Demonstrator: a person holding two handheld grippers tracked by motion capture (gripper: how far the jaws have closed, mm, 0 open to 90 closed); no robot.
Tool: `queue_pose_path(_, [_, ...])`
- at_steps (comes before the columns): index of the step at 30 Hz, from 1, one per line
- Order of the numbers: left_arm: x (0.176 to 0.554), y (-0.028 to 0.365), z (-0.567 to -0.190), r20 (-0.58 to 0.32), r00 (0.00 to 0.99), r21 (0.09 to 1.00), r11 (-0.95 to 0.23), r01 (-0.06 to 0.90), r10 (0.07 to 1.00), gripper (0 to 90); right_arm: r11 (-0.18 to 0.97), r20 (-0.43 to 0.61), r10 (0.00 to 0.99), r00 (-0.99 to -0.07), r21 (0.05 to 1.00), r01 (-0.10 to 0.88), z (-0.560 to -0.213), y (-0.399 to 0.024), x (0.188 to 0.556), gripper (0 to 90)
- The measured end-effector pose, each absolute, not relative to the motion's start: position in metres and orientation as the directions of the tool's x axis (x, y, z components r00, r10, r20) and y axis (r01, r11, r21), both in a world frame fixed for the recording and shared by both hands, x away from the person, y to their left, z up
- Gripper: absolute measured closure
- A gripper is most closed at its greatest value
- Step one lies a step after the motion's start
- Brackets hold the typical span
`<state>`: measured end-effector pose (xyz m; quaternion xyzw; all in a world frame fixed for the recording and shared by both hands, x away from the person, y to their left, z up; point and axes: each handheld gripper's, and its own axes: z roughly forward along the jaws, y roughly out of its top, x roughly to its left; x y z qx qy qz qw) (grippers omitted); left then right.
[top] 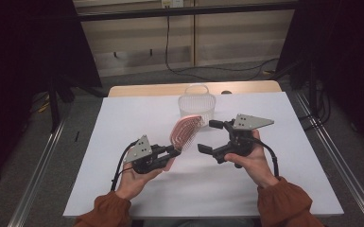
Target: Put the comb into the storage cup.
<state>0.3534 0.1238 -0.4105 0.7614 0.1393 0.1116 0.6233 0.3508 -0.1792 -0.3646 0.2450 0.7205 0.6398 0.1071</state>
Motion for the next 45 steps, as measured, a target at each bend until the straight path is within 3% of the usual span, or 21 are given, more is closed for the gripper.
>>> queue_pose_path(20, [0.344,0.109,-0.410,-0.025,0.962,0.982,-0.174,0.075,0.273,80.6,0.046,0.101,0.434,-0.895,0.990,0.134,-0.357,-0.172,0.349,4.4])
queue_pose_path(26, [0.341,0.105,-0.409,-0.039,0.966,0.983,-0.163,0.082,0.254,80.6,0.052,0.087,0.400,-0.912,0.992,0.118,-0.358,-0.167,0.348,9.9])
queue_pose_path(32, [0.344,0.101,-0.412,-0.066,0.965,0.981,-0.161,0.109,0.254,80.6,0.038,0.073,0.401,-0.913,0.995,0.096,-0.359,-0.165,0.350,24.1])
queue_pose_path(43, [0.345,0.100,-0.412,-0.120,0.968,0.980,-0.130,0.151,0.219,80.5,-0.002,0.118,0.351,-0.929,0.992,0.125,-0.360,-0.168,0.354,28.5])
queue_pose_path(45, [0.345,0.100,-0.412,-0.121,0.970,0.980,-0.132,0.151,0.209,80.6,-0.008,0.122,0.343,-0.932,0.992,0.127,-0.360,-0.169,0.354,32.6])
